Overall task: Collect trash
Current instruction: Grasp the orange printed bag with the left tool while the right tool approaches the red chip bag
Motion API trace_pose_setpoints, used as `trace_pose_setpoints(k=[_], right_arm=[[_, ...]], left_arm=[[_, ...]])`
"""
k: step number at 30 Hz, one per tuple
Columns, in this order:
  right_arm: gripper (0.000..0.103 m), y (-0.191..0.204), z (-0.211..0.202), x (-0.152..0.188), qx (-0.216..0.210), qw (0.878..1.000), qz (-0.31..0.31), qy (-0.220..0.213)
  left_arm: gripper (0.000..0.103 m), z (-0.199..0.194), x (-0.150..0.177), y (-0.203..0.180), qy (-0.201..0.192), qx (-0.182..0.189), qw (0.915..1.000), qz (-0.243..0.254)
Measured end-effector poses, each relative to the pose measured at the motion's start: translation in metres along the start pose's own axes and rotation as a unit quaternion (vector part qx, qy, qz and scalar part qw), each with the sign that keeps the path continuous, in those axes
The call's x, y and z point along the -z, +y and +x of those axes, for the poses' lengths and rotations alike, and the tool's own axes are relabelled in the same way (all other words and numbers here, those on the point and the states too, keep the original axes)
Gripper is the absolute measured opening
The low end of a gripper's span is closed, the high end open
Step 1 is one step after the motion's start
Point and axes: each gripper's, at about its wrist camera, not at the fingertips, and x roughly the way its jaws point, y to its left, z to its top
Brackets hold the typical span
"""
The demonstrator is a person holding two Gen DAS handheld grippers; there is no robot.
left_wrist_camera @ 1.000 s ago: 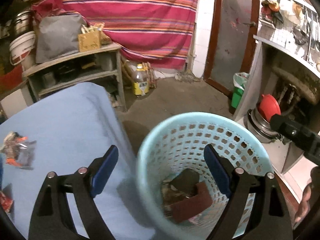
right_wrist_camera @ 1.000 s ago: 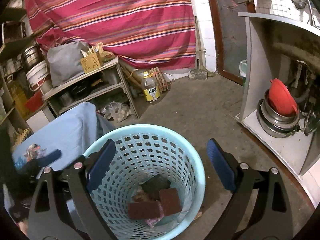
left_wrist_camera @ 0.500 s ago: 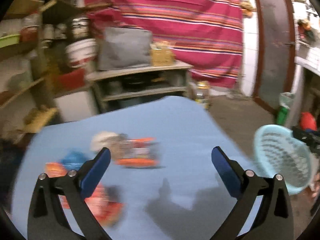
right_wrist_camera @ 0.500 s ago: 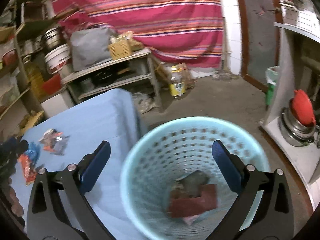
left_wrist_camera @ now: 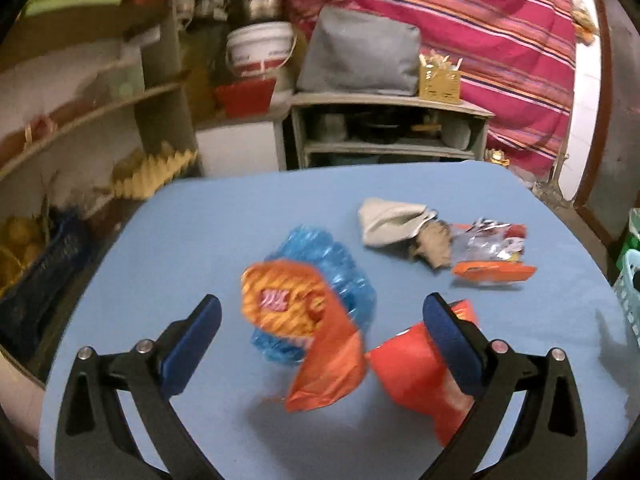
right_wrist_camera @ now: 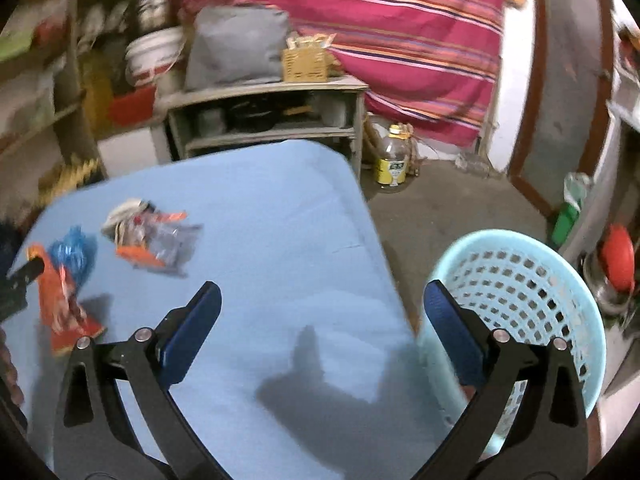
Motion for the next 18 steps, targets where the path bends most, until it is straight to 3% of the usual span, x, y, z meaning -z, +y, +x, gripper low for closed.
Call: trace_pose_setpoints(k=[3, 8, 11, 13, 15, 18], right_arm=[[0.099, 0.019, 0.000, 0.006, 0.012, 1.000, -0.026, -0.004], [0.099, 0.047, 0.007, 0.009, -0.016, 0.999, -0.045, 0.012], [0.099, 0.059, 0.013, 0.008, -0.029, 0.998, -0.045, 0.025], [0.099, 0.063, 0.016, 0.008, -0.043, 0.998, -0.036, 0.034], [0.099, 0.068, 0.016, 0.008, -0.057, 0.997, -0.029, 0.037], [0.098, 0.082, 0.016, 0.008, -0.070, 0.996, -0.036, 0.036]], left_arm=[[0.098, 0.006, 0.005, 0.011, -0.002, 0.007, 1.0000, -0.005], [0.096, 0.017, 0.012, 0.016, 0.014, 0.018, 0.9997, -0.011], [0.076, 0.021, 0.016, 0.013, 0.026, 0.041, 0.9988, -0.004], [0.047, 0.026, 0.018, 0.010, 0.038, 0.049, 0.9981, 0.007], [0.029, 0.030, 0.021, 0.009, 0.048, 0.054, 0.9973, 0.016], [0.018, 0.022, 0.020, 0.010, 0.032, 0.057, 0.9976, 0.022]])
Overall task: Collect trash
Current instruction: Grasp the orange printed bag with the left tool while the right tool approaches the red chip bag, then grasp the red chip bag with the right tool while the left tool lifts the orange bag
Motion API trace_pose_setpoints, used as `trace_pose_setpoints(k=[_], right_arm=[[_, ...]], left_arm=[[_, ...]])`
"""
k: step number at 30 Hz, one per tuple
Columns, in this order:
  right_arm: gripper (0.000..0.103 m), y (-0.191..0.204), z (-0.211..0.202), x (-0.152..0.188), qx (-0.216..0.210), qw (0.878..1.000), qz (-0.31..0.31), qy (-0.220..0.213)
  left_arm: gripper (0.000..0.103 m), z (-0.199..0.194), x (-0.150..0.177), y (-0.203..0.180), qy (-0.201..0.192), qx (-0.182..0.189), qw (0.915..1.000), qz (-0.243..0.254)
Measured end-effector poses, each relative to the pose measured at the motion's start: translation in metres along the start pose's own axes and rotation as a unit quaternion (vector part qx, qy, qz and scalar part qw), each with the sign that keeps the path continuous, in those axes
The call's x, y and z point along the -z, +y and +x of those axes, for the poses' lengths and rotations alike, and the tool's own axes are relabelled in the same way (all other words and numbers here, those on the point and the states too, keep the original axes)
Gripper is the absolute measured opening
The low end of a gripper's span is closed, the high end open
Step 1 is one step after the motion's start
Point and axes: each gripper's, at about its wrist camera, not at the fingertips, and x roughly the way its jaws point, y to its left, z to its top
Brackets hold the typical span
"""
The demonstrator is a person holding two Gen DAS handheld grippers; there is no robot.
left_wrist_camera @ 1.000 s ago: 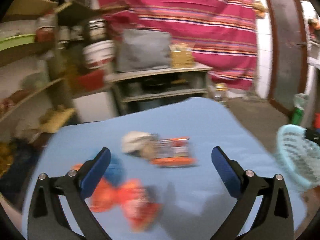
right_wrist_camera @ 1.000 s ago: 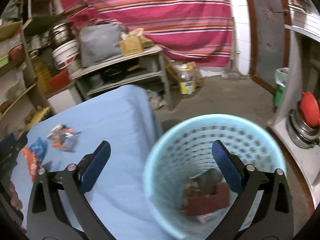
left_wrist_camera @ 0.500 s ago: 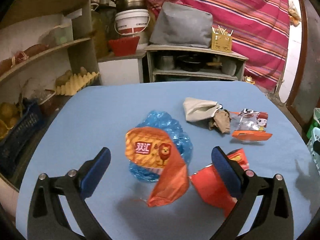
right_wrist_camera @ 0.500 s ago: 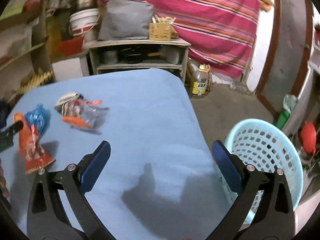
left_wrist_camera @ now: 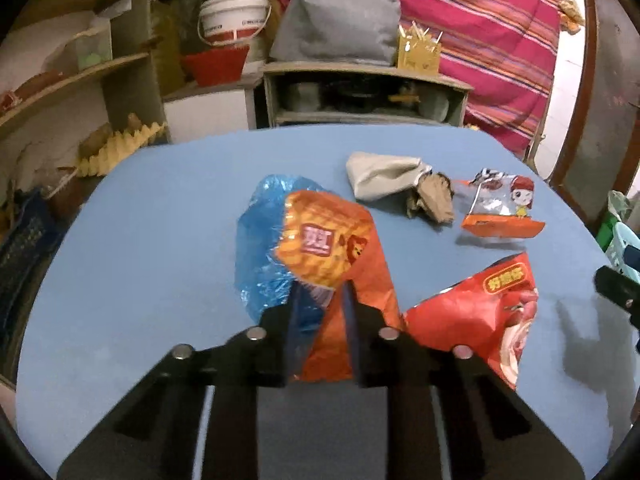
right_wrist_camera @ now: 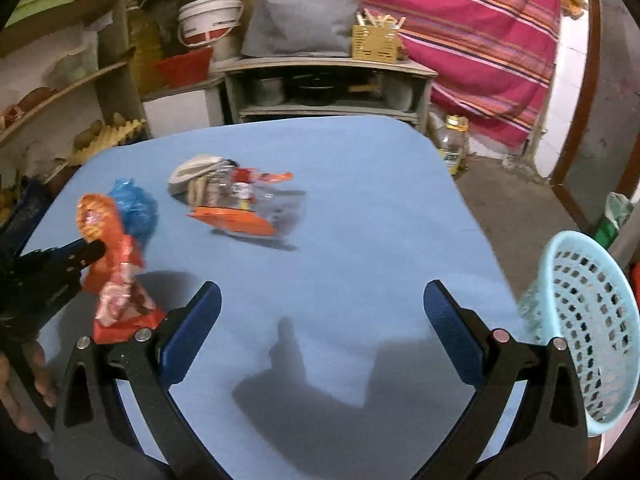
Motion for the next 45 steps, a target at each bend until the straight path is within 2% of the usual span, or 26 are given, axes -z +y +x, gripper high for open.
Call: trace_pose_setpoints(k=[8, 12, 14, 16, 18, 19, 21, 22, 23, 24, 26, 27, 28, 29, 34, 41, 42, 44, 45], right_arm=[[0.098, 0.036, -0.002, -0.002, -0.051, 0.999, -0.013, -0.008], [0.097, 0.054, 0.002, -0.002, -0.080, 0.997, -0.016, -0.004], [0.093, 0.065, 0.007, -0.003, -0.089, 0.996, -0.021, 0.000], [0.085, 0.076, 0.015, -0.002, -0.102, 0.994, -0.026, 0.012], [0.070, 0.085, 0.022, -0.002, -0.119, 0.992, -0.026, 0.022], [0.067, 0.088, 0.024, -0.002, -0.124, 0.992, -0.026, 0.024], [0.043, 0.092, 0.025, -0.003, -0.137, 0.990, -0.029, 0.024], [0.036, 0.093, 0.025, -0.004, -0.145, 0.989, -0.032, 0.027], [0.021, 0.092, 0.025, -0.004, -0.150, 0.988, -0.034, 0.028], [0.015, 0.091, 0.024, -0.003, -0.148, 0.988, -0.038, 0.027], [0.007, 0.087, 0.021, -0.003, -0.153, 0.987, -0.038, 0.026], [0.003, 0.082, 0.019, -0.003, -0.155, 0.987, -0.034, 0.024], [0.002, 0.078, 0.018, -0.004, -0.153, 0.987, -0.033, 0.022], [0.002, 0.074, 0.016, -0.005, -0.151, 0.988, -0.033, 0.020], [0.002, 0.050, 0.003, -0.008, -0.142, 0.990, -0.023, 0.004], [0.002, 0.031, -0.001, -0.008, -0.150, 0.989, -0.009, 0.009], [0.003, 0.031, -0.002, -0.008, -0.149, 0.989, -0.013, 0.010], [0.005, 0.031, -0.003, -0.009, -0.146, 0.989, -0.016, 0.010], [0.010, 0.030, -0.002, -0.010, -0.144, 0.989, -0.014, 0.009]], left_arm=[[0.010, -0.030, -0.004, 0.014, -0.042, 0.005, 0.9991, 0.011], [0.010, -0.030, -0.004, 0.032, -0.034, -0.001, 0.9994, -0.008], [0.010, -0.027, -0.004, 0.039, -0.026, -0.010, 0.9996, -0.011], [0.010, -0.025, -0.003, 0.045, -0.019, -0.012, 0.9996, -0.018], [0.010, -0.024, -0.002, 0.048, -0.014, -0.014, 0.9995, -0.023], [0.010, -0.023, -0.002, 0.049, -0.012, -0.015, 0.9995, -0.023], [0.010, -0.023, -0.002, 0.050, -0.009, -0.013, 0.9995, -0.029], [0.011, -0.023, -0.003, 0.050, -0.009, -0.009, 0.9994, -0.032], [0.011, -0.024, -0.003, 0.050, -0.009, -0.007, 0.9994, -0.034], [0.011, -0.024, -0.003, 0.049, -0.009, -0.004, 0.9993, -0.035], [0.020, -0.023, -0.004, 0.047, -0.006, 0.001, 0.9993, -0.038], [0.040, -0.023, -0.003, 0.047, -0.006, 0.003, 0.9992, -0.041], [0.064, -0.024, -0.003, 0.046, -0.008, 0.001, 0.9990, -0.045], [0.069, -0.026, -0.004, 0.044, -0.018, -0.004, 0.9987, -0.047], [0.073, -0.028, -0.012, 0.030, -0.031, 0.003, 0.9988, -0.039], [0.072, 0.000, -0.024, 0.025, -0.015, 0.031, 0.9985, -0.042], [0.070, 0.002, -0.024, 0.025, -0.015, 0.036, 0.9984, -0.042], [0.053, 0.002, -0.025, 0.023, -0.018, 0.038, 0.9985, -0.035], [0.046, 0.002, -0.025, 0.023, -0.018, 0.040, 0.9986, -0.030]])
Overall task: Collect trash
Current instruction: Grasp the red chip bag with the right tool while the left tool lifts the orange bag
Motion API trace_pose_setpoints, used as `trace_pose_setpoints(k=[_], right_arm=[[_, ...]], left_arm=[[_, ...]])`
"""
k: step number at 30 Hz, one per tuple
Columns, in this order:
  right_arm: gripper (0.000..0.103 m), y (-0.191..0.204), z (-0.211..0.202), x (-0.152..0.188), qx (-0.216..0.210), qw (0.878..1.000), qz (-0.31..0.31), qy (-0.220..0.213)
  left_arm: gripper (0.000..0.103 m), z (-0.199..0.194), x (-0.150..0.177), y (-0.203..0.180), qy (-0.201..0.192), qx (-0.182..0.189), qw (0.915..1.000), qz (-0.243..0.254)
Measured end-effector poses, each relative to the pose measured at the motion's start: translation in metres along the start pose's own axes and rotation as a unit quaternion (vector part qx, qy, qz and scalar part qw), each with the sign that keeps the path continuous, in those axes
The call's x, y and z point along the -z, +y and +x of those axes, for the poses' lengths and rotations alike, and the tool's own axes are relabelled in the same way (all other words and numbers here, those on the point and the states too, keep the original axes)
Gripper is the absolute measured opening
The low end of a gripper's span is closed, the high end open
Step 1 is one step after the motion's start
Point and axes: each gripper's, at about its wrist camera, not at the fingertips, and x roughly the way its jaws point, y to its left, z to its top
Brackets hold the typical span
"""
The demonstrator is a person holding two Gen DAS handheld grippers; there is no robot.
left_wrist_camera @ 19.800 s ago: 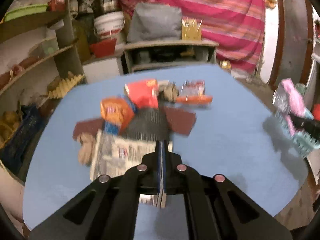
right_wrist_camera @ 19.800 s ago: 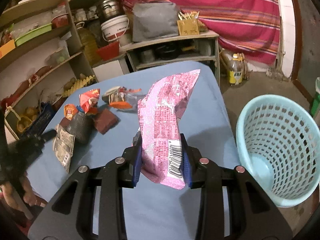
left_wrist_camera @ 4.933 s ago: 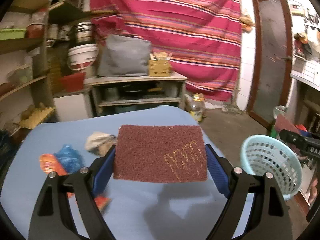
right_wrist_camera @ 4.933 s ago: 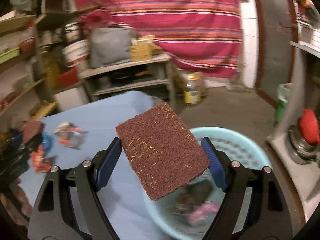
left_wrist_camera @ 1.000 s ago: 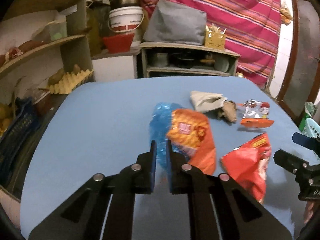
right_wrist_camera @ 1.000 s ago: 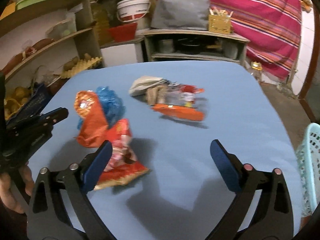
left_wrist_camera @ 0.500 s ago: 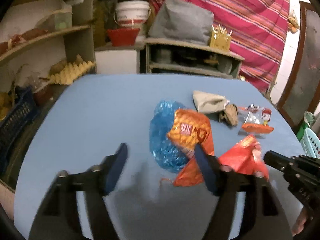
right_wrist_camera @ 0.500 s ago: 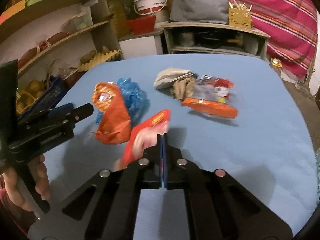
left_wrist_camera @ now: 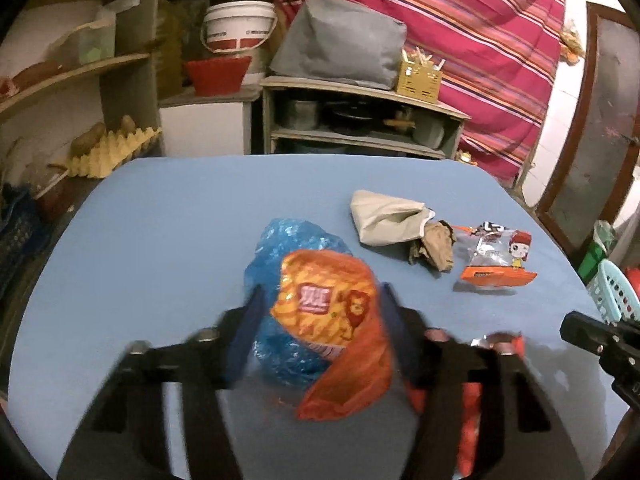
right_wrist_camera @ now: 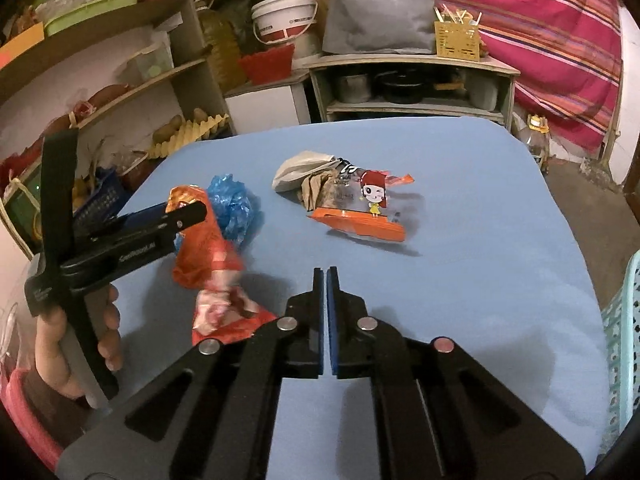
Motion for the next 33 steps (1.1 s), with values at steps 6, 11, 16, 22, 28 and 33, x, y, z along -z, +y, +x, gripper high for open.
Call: trace_pose_setpoints(k=[6, 11, 16, 22, 28, 33], right_arm=[[0.045, 0.003, 0.000, 0.001, -0.002, 1.000, 0.006, -0.007], [0.068, 0.018, 0.004, 0.001, -0.013, 1.000, -0.008, -0.013], [0.073, 0.045, 0.016, 0.005, -0.023, 0.999, -0.028, -0.004], [0.075, 0.064, 0.039, 0.007, -0.022, 0.999, -0.027, 0.015], [0.056, 0.074, 0.061, 0.010, -0.035, 0.998, -0.029, 0.040], [0.021, 0.083, 0.063, 0.003, -0.050, 0.997, -0.047, 0.030]], left_arm=[[0.011, -0.005, 0.001, -0.008, -0.005, 0.000, 0.9995, 0.031], [0.009, -0.016, 0.000, -0.005, -0.022, -0.008, 0.9988, 0.044], [0.008, -0.026, -0.002, 0.017, -0.029, -0.007, 0.9994, 0.018], [0.008, -0.037, -0.002, 0.028, -0.038, -0.017, 0.9990, 0.014], [0.008, -0.044, 0.001, 0.028, -0.045, -0.038, 0.9978, 0.030], [0.008, -0.052, 0.002, 0.030, -0.050, -0.049, 0.9970, 0.033]])
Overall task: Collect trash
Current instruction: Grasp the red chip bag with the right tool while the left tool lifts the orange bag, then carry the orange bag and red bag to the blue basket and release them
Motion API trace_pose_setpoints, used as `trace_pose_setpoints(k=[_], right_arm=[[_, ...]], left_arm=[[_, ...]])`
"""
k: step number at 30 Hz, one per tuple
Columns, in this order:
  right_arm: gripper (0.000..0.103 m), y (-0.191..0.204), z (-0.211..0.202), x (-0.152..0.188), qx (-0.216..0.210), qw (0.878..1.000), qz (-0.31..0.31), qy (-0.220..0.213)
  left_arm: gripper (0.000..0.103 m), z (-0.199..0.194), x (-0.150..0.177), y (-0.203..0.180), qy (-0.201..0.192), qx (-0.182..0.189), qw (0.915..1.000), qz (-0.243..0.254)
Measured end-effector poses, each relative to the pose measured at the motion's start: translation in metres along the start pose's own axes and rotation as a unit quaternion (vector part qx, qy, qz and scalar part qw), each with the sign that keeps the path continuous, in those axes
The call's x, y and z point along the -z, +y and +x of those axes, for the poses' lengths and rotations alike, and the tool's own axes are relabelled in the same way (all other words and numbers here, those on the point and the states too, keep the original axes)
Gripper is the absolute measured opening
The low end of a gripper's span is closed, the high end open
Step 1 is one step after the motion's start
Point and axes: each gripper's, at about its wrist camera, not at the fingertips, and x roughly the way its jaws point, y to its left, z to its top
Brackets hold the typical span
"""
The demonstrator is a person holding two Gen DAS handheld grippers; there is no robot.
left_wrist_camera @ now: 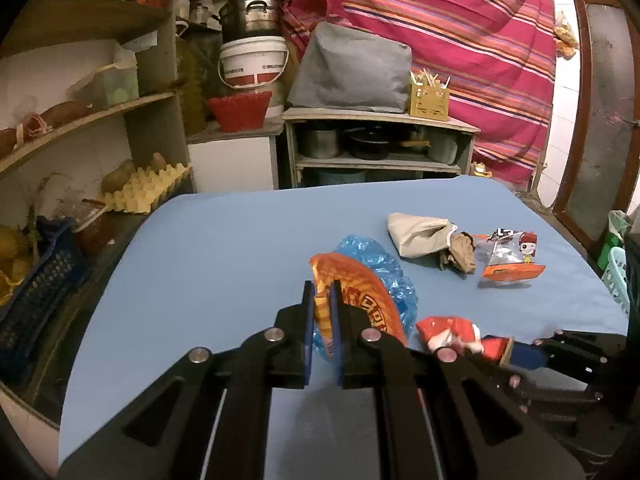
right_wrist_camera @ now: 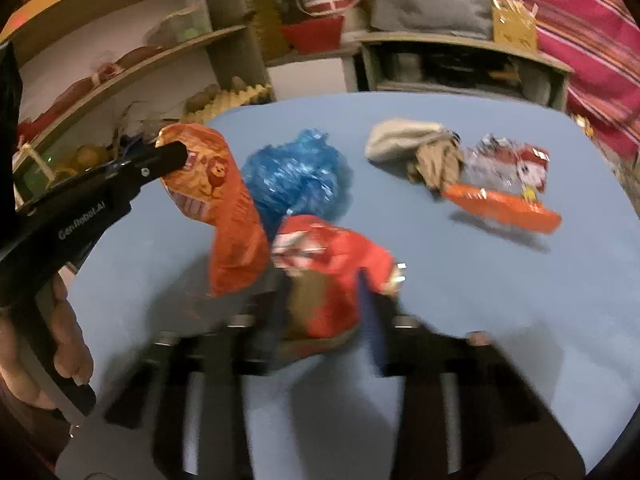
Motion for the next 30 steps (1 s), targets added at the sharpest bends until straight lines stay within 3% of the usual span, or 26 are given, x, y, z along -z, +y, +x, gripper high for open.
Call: trace_pose_setpoints(k=[5, 14, 19, 30], right_arm=[[0.018, -0.011, -0.013, -0.001, 0.000, 1.000, 0.013, -0.018], [0.018, -0.061, -0.090, -0.002, 0.023, 0.996, 0.033, -0.075], [0.018, -0.101, -0.137, 0.003, 0.044, 0.992, 0.051, -0.103], [0.018, -0.203, -0.228, 0.044, 0.100, 0.978, 0.108, -0.145]], left_arm=[[0.008, -0.012, -0.001, -0.003, -0.012, -0.023, 0.9996, 0.010], [0.007, -0.040, -0.010, -0.040, -0.041, -0.047, 0.9974, 0.034], [0.007, -0.055, -0.019, -0.080, -0.064, -0.039, 0.9959, 0.050], [0.007, -0.070, -0.039, -0.192, -0.086, 0.025, 0.9930, 0.077]])
